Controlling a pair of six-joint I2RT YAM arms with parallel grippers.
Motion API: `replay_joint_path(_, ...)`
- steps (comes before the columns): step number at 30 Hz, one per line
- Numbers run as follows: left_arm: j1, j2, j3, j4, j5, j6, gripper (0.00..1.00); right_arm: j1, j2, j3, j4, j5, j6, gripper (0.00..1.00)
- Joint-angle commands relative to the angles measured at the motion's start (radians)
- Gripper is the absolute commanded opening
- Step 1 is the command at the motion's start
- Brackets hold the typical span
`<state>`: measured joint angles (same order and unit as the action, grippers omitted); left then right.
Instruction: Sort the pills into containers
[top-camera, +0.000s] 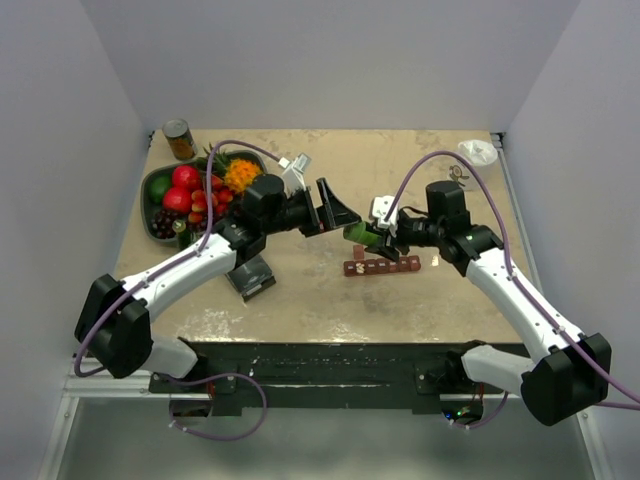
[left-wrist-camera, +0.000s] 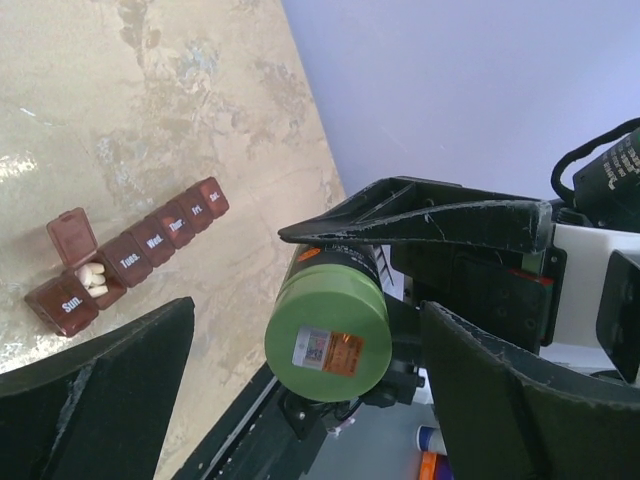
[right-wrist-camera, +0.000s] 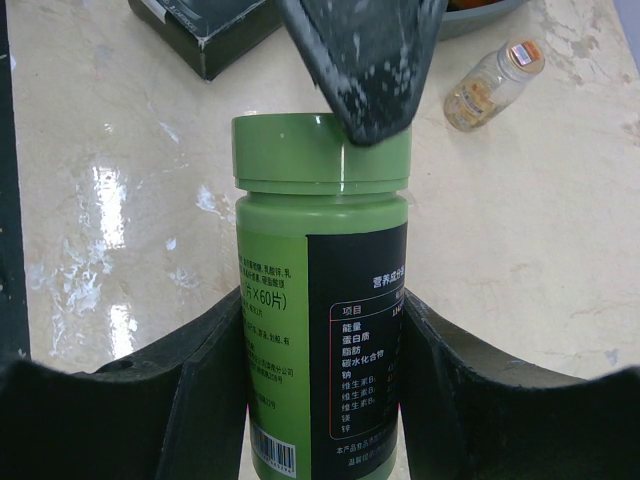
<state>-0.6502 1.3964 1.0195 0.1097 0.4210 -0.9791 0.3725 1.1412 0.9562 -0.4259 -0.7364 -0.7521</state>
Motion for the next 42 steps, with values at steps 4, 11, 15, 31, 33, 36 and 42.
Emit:
replay_joint_path(4, -0.023, 0.021, 0.054, 0.028, 0.001, -0.032, 0.93, 0.006, -0.023, -0.004, 0.035, -0.034, -0.016, 0.00)
replay_joint_path(11, -0.039, 0.019, 0.034, 0.036, 0.025, -0.047, 0.77, 0.006, -0.023, -0.005, 0.041, -0.029, -0.012, 0.00)
replay_joint_path(15, -0.049, 0.026, 0.034, 0.044, 0.045, -0.046, 0.65, 0.005, -0.020, -0.005, 0.042, -0.026, -0.009, 0.00)
replay_joint_path(31, -0.012, 0.124, 0.134, -0.036, 0.280, 0.189, 0.07, 0.005, -0.026, -0.002, -0.031, -0.146, -0.059, 0.00)
replay_joint_path(33, -0.012, 0.130, 0.142, -0.038, 0.301, 0.224, 0.06, 0.005, -0.018, 0.006, -0.022, -0.164, -0.033, 0.00)
replay_joint_path(36, -0.012, 0.136, 0.151, -0.042, 0.343, 0.282, 0.04, 0.006, 0.001, 0.015, 0.002, -0.202, 0.025, 0.00)
replay_joint_path(42, -0.005, 0.142, 0.171, -0.108, 0.372, 0.477, 0.00, 0.003, 0.069, 0.044, -0.034, -0.339, 0.080, 0.00)
